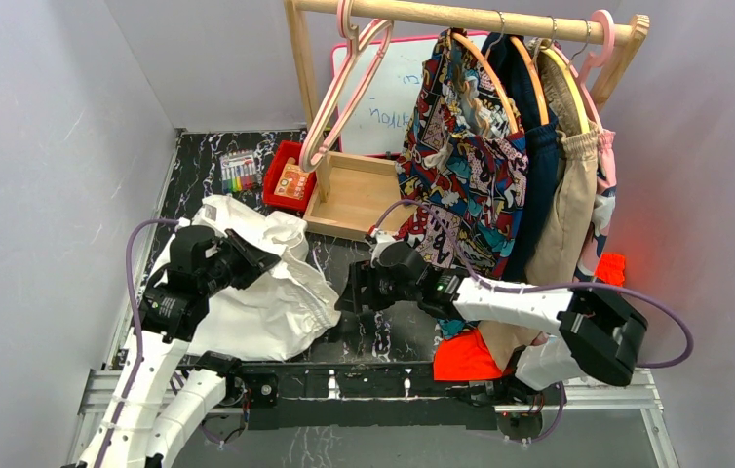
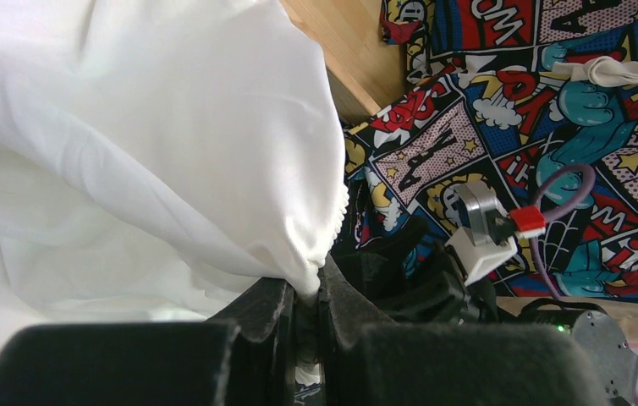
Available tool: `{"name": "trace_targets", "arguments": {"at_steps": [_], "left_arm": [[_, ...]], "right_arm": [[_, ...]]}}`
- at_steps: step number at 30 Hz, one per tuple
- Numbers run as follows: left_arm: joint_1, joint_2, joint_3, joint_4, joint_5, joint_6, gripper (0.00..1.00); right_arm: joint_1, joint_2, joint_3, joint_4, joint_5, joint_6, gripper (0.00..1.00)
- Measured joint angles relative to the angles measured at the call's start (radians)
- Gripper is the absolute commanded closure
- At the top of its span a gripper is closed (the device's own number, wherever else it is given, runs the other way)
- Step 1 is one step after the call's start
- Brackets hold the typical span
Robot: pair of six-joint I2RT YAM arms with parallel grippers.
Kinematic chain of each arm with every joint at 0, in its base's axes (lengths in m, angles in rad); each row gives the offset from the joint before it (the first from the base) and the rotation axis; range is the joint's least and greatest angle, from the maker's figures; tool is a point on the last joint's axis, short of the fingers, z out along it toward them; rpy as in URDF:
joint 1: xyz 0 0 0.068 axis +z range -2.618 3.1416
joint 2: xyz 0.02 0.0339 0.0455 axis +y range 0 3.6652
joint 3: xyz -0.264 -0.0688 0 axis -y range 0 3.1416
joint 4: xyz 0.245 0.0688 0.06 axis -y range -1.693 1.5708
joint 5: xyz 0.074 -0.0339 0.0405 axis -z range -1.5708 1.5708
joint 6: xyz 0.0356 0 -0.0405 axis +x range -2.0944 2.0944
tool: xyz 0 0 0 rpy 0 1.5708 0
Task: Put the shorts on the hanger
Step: Adjust the shorts at the center of the board.
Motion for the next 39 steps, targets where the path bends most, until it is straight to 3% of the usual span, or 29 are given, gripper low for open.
{"name": "trace_targets", "arguments": {"at_steps": [10,13,18,23,34,36,39], "left_arm": [[0.000,-0.027,-0.003,-0.015,-0.016,0.011,1.00],[0.000,-0.031,-0.003,-0.026,-0.022,0.018,1.00],[0.000,-0.036,-0.003,-0.028,-0.022,0.034,1.00],[0.000,-0.044,-0.002,-0.007,0.022,0.076,1.00],[-0.014,-0.065,0.000,0.132,0.148,0.142,1.00],[-0.014,-0.076,-0.039,0.164,0.151,0.146,0.90],[-0.015,-0.089,-0.125,0.177,0.147,0.153,0.36]], "right_arm": [[0.000,0.185,0.046,0.065,-0.002,0.137,0.42],[0.004,0.222,0.054,0.088,-0.021,0.149,0.57],[0.016,0.243,0.057,0.118,-0.057,0.143,1.00],[0.022,0.184,0.109,0.018,0.009,0.016,1.00],[0.021,-0.219,0.398,-0.349,0.281,-0.368,1.00],[0.021,-0.257,0.391,-0.380,0.311,-0.403,1.00],[0.021,-0.284,0.300,-0.412,0.349,-0.420,1.00]]}}
